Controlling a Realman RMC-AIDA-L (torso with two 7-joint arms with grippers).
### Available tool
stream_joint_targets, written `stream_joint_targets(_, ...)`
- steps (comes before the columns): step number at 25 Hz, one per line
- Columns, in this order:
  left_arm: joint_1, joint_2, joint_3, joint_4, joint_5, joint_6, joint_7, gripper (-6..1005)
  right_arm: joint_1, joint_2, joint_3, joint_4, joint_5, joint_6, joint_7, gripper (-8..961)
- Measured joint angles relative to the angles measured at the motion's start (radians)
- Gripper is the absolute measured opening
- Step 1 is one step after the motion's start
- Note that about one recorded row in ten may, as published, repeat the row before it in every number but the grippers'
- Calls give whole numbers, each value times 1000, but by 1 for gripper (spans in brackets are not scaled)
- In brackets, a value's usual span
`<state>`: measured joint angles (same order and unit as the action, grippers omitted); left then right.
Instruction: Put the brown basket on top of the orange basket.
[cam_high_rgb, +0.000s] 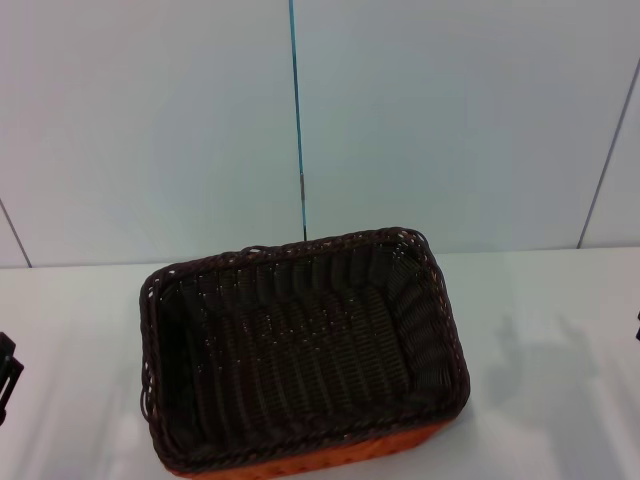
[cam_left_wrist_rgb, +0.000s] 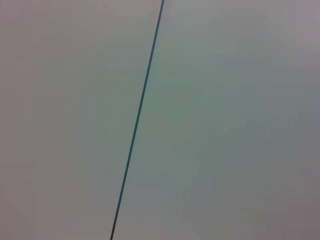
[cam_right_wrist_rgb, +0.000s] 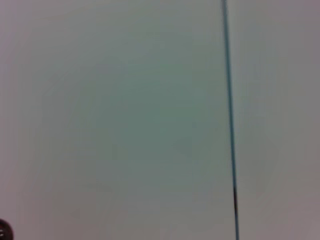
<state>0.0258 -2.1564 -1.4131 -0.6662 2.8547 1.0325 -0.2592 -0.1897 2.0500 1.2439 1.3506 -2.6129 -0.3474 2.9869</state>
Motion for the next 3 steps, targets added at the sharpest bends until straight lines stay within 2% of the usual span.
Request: stream_joint_targets(3,11,1,7,-3,0,10,0,885,-20,18,-1,3,-60,-21,0,738)
